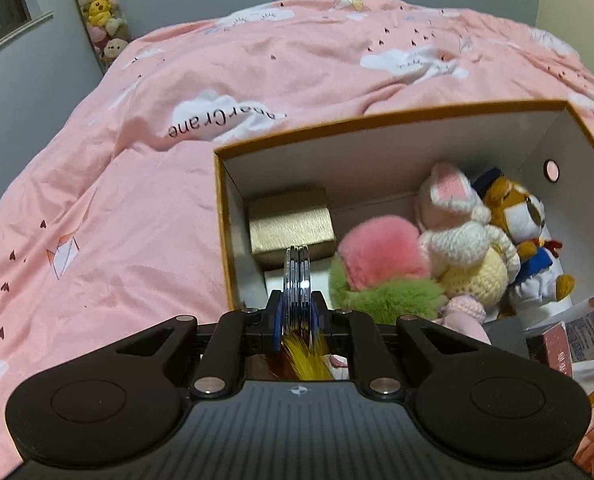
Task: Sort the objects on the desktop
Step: 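Lower the tube into the box with the right tool while the left tool lowers the mirror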
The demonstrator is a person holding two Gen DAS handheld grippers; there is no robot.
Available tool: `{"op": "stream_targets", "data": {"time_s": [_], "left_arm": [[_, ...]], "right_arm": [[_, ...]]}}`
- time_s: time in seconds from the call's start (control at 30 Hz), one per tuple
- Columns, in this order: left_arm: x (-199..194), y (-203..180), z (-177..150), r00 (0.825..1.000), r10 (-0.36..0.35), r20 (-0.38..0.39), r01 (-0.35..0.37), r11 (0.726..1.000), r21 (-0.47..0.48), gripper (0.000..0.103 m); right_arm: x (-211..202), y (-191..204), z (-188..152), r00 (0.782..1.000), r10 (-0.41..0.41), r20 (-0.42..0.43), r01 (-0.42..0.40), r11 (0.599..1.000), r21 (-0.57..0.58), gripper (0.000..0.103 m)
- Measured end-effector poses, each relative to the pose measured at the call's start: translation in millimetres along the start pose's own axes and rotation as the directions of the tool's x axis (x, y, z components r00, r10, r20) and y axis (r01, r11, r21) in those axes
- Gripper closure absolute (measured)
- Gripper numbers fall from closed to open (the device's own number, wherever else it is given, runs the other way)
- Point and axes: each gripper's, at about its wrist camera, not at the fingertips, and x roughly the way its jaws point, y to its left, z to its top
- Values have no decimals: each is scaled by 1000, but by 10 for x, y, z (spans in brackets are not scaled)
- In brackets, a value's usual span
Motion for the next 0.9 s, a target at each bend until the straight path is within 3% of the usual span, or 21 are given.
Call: {"op": "stream_targets", "data": {"time_s": [0.17, 0.63, 0.9], "left_arm": [[4, -24, 0, 1000, 5, 16, -4, 1000, -19, 88], [-4, 23, -34, 996, -92, 15, 92, 993, -78, 85], [-208, 165, -41, 991, -112, 70, 121, 983, -140, 85]], "right_arm": [[-11, -19, -15, 1000, -15, 1, 15, 1000, 13, 69], [-38, -8, -71, 1000, -19, -18, 19, 1000, 15, 69], [-49, 3, -102, 1000, -19, -24, 19, 1000, 23, 69]]}}
